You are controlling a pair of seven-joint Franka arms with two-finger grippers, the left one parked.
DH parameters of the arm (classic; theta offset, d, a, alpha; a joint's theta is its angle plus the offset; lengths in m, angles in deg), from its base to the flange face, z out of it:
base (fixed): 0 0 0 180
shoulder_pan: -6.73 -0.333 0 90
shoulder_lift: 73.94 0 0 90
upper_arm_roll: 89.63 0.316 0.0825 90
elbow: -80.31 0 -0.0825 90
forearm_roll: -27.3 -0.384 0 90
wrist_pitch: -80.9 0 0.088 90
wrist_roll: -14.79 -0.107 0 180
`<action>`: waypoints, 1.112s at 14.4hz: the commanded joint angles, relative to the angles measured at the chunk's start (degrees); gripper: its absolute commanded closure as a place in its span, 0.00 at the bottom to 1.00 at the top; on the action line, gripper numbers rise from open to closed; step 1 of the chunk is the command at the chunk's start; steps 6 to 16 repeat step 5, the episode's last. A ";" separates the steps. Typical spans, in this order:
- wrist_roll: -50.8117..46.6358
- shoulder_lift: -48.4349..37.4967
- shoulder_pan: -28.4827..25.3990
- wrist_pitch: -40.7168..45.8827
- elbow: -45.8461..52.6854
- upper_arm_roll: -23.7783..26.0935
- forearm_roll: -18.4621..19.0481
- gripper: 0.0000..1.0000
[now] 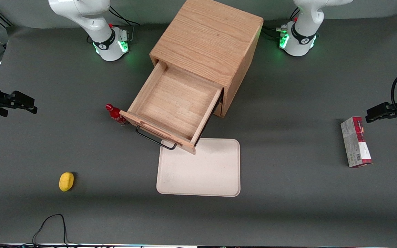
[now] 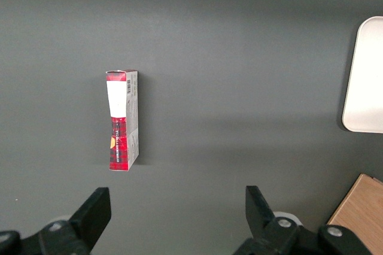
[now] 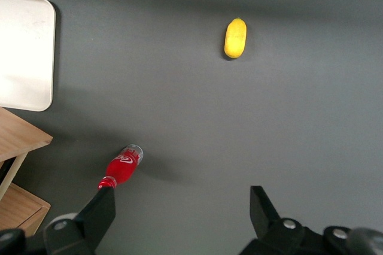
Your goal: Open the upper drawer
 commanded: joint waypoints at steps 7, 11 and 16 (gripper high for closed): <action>-1.45 -0.51 -0.48 -0.16 -0.59 -0.28 1.62 0.00; -1.45 -0.51 -0.48 -0.16 -0.59 -0.28 1.62 0.00; -1.45 -0.51 -0.48 -0.16 -0.59 -0.28 1.62 0.00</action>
